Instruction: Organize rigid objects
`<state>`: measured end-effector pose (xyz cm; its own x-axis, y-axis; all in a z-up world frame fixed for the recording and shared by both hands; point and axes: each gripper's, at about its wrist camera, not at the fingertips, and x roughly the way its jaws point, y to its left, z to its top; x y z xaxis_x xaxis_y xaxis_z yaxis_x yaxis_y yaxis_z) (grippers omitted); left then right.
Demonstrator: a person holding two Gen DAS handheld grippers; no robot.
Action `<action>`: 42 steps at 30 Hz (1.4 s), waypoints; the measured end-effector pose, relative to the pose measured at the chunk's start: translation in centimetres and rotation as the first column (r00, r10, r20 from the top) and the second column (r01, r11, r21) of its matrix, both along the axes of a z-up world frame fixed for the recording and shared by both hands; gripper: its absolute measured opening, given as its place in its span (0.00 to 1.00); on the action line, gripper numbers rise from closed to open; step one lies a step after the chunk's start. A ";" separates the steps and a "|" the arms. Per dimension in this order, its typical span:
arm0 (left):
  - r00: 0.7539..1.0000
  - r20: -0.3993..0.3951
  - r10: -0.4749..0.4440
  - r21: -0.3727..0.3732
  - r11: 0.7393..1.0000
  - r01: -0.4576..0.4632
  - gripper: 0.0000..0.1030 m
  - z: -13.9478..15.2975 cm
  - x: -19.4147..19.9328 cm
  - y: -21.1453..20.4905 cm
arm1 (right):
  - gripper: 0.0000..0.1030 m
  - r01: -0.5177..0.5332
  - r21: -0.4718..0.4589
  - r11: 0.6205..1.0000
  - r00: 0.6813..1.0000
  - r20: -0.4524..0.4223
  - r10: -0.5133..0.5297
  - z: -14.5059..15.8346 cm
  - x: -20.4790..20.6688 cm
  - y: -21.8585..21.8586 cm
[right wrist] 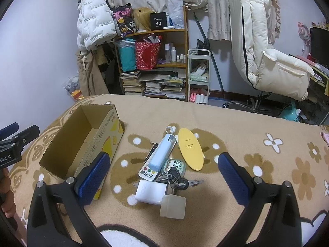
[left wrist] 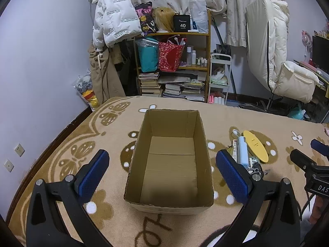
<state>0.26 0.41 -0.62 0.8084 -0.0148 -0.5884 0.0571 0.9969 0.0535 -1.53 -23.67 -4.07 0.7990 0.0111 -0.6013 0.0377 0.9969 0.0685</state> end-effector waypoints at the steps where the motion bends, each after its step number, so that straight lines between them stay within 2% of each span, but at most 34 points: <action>1: 1.000 0.000 0.000 0.000 1.000 0.000 1.00 0.0 0.0 0.0 | 1.00 0.000 0.000 1.000 1.000 0.000 0.000 0.0 0.0 0.0; 42: 1.000 0.002 0.005 0.011 1.000 -0.006 1.00 -0.1 0.1 -0.1 | 1.00 0.000 -0.003 1.000 1.000 -0.003 0.000 -0.2 0.1 0.1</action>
<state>0.34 0.36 -0.69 0.8097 -0.0041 -0.5868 0.0515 0.9966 0.0641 -1.46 -23.54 -4.25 0.7973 0.0094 -0.6035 0.0379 0.9971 0.0657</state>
